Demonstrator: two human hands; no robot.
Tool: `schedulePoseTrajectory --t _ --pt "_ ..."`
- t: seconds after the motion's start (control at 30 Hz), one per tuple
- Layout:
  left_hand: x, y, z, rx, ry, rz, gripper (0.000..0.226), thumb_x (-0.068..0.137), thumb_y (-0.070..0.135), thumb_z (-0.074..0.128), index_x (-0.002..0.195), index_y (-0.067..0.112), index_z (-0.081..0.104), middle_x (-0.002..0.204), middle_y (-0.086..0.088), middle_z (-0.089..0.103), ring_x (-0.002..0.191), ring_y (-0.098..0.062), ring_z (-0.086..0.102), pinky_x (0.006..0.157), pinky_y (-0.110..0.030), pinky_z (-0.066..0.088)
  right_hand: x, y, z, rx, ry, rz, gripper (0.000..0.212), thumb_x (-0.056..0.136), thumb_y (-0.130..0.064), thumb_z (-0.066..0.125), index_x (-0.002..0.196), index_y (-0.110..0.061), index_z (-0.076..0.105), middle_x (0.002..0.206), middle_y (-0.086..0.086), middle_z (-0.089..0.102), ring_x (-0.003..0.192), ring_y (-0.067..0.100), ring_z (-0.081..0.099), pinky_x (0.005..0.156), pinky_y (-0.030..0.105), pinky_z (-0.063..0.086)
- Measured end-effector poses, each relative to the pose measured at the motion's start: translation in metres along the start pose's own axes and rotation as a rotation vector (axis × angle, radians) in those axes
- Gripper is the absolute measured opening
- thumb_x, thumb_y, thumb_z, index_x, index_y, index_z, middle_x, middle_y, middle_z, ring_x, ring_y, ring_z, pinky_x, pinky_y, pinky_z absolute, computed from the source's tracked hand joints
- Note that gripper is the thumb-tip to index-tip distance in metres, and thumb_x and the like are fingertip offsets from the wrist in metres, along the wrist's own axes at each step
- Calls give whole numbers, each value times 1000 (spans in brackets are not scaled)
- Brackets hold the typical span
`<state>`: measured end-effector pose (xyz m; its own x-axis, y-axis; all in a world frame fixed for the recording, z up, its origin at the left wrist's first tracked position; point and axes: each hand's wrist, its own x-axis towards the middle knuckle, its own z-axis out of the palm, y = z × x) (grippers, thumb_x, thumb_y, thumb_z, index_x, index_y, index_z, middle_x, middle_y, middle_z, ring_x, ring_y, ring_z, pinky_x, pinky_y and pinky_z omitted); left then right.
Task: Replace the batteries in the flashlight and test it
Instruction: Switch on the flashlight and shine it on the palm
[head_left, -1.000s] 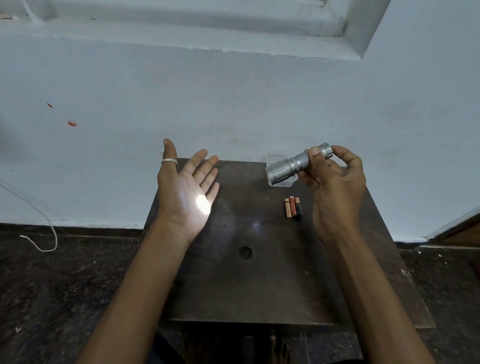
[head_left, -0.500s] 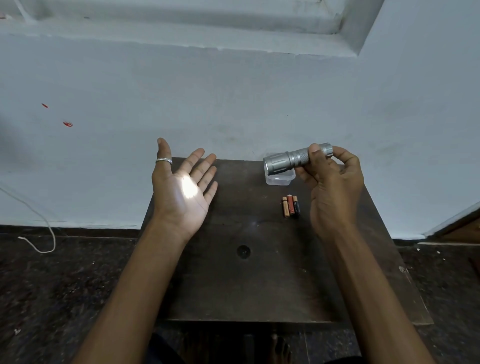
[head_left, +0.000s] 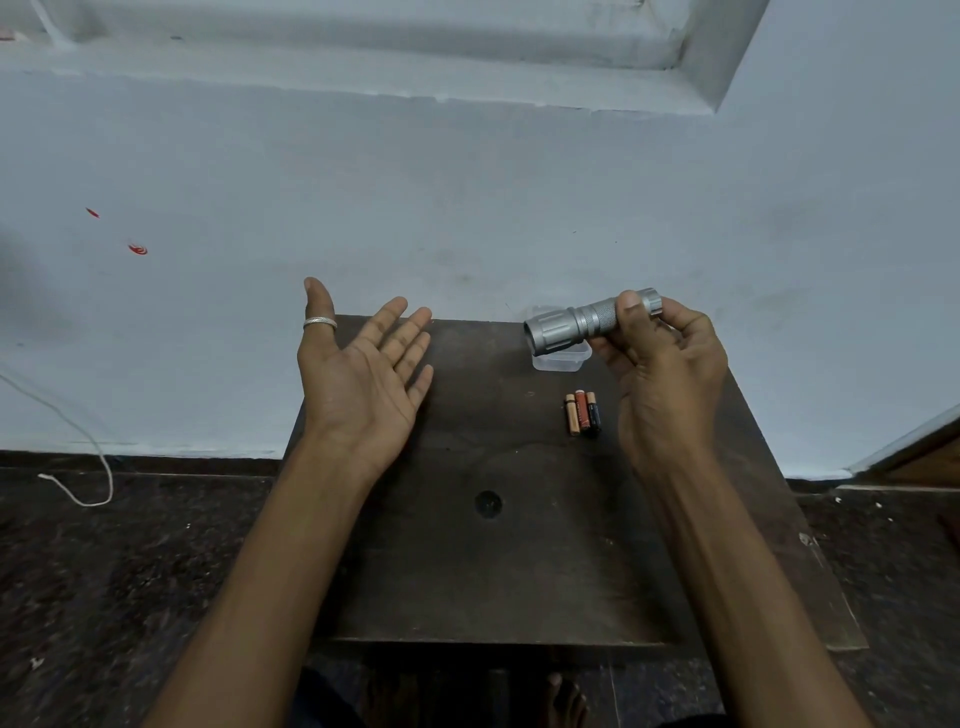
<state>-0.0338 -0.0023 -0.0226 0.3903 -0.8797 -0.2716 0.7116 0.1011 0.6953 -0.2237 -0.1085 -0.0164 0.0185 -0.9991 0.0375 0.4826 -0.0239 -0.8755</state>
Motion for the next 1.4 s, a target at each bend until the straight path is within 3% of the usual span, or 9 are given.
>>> schedulePoseTrajectory --t 0.13,0.33,0.6,0.77,0.9,0.97,1.13,1.27,1.4 --pt "2 -1 -1 -6 -6 -4 93 79 85 37 142 18 51 138 -3 62 137 -17 45 119 -44 23 -1 1 1 27 1 15 39 93 -6 69 124 9 52 87 8 69 83 22 71 74 32 60" --pt "4 -1 -1 37 -4 4 88 81 82 40 140 18 53 135 -3 64 130 -18 54 115 -43 33 1 -2 1 68 5 64 40 91 -5 71 123 -5 46 88 7 70 78 18 74 73 32 60" --pt "3 -16 15 618 29 101 43 93 57 54 113 23 70 107 7 76 105 -10 70 92 -35 53 -1 2 -1 -1 -112 72 46 87 -11 76 122 -12 47 86 3 78 86 19 76 75 31 60" --pt "1 -32 18 845 -156 171 27 91 46 64 114 35 72 109 19 73 103 1 68 85 -29 58 -5 7 3 -107 -174 70 45 87 -11 78 120 -13 48 99 12 77 92 25 77 79 36 61" --pt "4 -36 14 933 -318 224 30 90 33 70 119 36 68 109 21 74 104 3 67 82 -12 51 -8 8 5 -188 -230 50 44 85 -14 80 119 -11 52 112 20 73 101 32 74 86 44 61" --pt "5 -36 10 969 -353 231 36 87 31 73 123 33 67 112 18 74 107 -1 67 89 -17 52 -10 8 5 -242 -276 23 40 85 -12 79 117 -7 55 111 18 75 102 32 74 87 45 61" --pt "7 -39 3 998 -310 268 37 78 30 81 113 37 71 106 13 76 98 -6 71 87 -26 56 -15 8 8 -360 -362 -14 32 85 -14 79 112 -4 65 99 10 78 92 18 75 81 29 59" --pt "5 -37 -1 1009 -200 356 37 78 15 79 112 27 72 101 7 77 97 -8 72 87 -30 57 -24 20 9 -725 -489 -64 22 87 -27 78 107 -18 73 94 -5 78 89 6 75 80 28 59" --pt "-3 -30 -6 1211 -95 458 40 77 8 75 111 28 70 98 14 75 89 5 68 78 -11 52 -37 32 12 -940 -564 -109 22 89 -33 73 111 -29 71 96 -16 76 88 -6 70 79 19 56"
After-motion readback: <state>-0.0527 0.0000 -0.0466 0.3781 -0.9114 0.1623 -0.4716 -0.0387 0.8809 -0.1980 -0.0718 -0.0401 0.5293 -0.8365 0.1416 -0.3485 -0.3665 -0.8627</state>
